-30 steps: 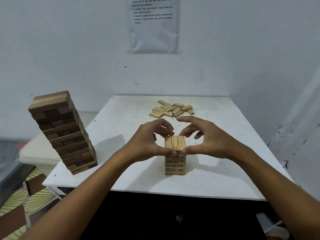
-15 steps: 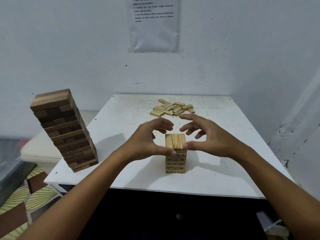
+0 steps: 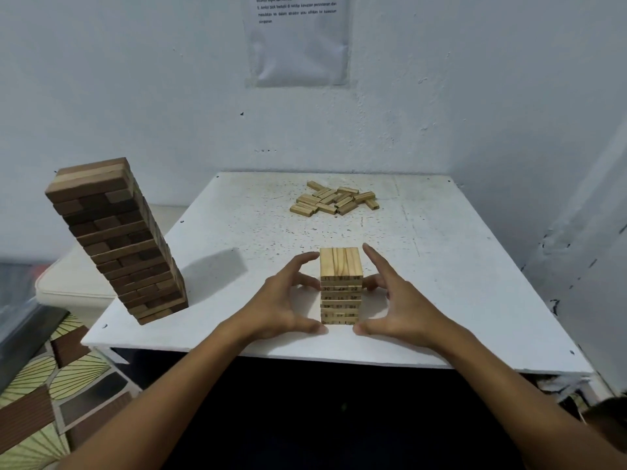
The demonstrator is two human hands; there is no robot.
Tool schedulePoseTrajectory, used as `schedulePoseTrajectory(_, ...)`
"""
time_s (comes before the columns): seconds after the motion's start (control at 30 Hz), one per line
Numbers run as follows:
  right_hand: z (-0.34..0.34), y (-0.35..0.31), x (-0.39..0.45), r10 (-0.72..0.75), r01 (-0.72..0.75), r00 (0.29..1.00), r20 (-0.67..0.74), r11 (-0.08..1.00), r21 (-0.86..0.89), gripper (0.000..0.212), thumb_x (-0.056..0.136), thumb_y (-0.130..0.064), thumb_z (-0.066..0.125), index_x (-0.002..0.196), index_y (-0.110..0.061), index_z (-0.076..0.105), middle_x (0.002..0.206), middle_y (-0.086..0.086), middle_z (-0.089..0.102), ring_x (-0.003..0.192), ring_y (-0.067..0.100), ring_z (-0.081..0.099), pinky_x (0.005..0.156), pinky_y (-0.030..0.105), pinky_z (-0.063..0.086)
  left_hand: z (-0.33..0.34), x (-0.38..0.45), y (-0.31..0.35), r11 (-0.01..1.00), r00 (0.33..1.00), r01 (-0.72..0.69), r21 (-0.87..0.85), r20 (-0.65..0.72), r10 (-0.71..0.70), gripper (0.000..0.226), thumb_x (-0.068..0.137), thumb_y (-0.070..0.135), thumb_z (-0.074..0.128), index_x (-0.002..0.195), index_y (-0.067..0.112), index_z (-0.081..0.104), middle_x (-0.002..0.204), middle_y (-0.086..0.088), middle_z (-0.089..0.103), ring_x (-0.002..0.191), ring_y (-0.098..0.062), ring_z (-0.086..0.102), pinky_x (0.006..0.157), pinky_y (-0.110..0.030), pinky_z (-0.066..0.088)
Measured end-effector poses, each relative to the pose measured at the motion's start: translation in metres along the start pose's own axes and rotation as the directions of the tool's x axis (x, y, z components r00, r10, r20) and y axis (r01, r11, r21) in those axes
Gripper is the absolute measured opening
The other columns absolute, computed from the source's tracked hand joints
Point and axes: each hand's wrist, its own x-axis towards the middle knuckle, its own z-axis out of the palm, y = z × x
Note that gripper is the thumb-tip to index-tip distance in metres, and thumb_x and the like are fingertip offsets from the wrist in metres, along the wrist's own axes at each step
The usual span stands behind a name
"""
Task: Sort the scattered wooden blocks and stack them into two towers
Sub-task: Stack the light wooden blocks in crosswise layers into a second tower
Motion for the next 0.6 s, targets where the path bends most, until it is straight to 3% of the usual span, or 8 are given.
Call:
schedulePoseTrajectory(0.17,0.005,-0.001,0.0013,-0.019,0.019,0.999,-0.035,1.0,0.005,0.127,0.064,-0.025,0.089,0.148,-0.05,-0.003,0.107,-0.02,0.057,0.112,0.006,0.052,0.095,0.026,0.039,0.0039,0.0037,-0.0037,1.0,0.999,-0.027,-0.016,-0.029,0.027,0.102,0.053,0.033,0.092,0.133,0.053,0.032,0.107,0.014,0.065,0.112,0.002,0.056,0.102,-0.033,0.043)
schedulePoseTrajectory(0.6,0.0098,0.0011,0.0003,-0.071,0.071,0.992,-0.102,0.997,-0.001,0.118,0.065,-0.026,0.086,0.15,-0.047,0.006,0.099,-0.025,0.058,0.103,0.002,0.053,0.097,0.031,0.044,0.0079,0.006,-0.0058,0.995,0.995,-0.062,-0.081,-0.079,0.056,0.095,0.048,0.032,0.091,0.129,0.045,0.043,0.105,0.009,0.067,0.105,0.001,0.061,0.098,-0.029,0.046)
